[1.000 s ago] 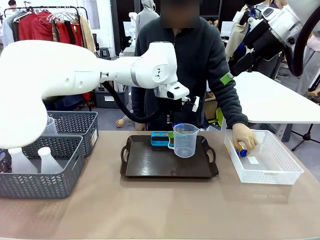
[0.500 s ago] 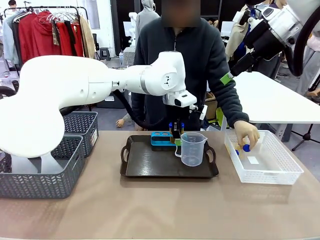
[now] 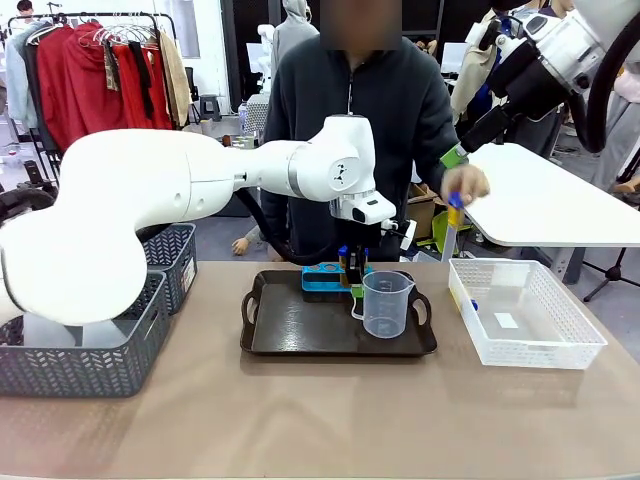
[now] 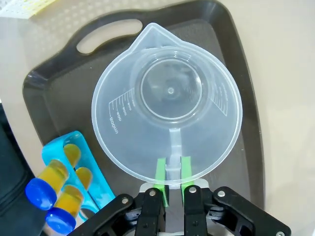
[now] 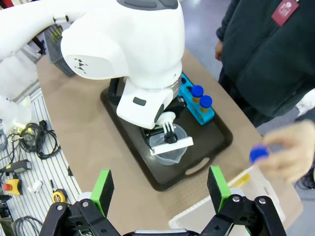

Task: Prepare the laboratory tools.
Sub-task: Pick up one Large Measuring Cup and place it on the Handle tray, then pick up one Small flask and place it on the Handle tray.

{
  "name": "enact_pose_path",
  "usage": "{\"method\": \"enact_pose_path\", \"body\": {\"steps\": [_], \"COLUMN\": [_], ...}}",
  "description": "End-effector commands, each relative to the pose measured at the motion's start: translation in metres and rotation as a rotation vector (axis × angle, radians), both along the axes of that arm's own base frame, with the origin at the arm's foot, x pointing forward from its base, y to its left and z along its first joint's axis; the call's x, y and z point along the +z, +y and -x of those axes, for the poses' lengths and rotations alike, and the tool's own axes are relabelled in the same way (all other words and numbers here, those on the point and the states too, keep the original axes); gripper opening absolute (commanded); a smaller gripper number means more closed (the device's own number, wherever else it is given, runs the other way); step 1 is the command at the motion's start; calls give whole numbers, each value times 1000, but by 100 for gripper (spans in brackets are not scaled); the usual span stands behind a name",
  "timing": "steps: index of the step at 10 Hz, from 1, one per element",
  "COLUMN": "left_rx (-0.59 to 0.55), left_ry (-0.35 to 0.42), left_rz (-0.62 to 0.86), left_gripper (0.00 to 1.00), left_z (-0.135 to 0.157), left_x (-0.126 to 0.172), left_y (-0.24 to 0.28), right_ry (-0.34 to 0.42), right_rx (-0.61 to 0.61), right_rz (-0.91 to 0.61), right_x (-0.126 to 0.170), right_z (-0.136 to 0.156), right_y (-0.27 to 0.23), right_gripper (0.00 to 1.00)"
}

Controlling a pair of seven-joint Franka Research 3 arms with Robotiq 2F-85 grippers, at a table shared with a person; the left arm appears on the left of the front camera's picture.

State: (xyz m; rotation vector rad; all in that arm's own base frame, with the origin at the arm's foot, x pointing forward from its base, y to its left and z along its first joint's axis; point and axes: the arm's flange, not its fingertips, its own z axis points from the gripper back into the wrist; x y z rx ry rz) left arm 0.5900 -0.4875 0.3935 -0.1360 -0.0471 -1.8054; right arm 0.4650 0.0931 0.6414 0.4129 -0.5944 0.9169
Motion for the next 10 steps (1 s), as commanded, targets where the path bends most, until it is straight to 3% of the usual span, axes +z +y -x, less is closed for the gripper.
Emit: {"method": "enact_pose_path", "body": {"steps": [1,6,7,10], "left_rx": [-23,-25,-23,-4], "left_ry": [-18,-31,-38,-58], "left_rz": [-36,-33,-36,-22], "left_gripper": [0,95,100,100], "left_z": [-8,1,3,13], "left_x": [-1,9,12,25], "left_y": [-8,-6,-4,6], "right_ry": [0,0,0,0], "right_rx": [6,6,6,6], "right_rz": [-6,-6,-6,-6], "right_x": [1,1,1,1], "right_z": [1,1,1,1], "right_y": [-1,-1,-1,-1], "right_gripper": [100,100,100,100]}}
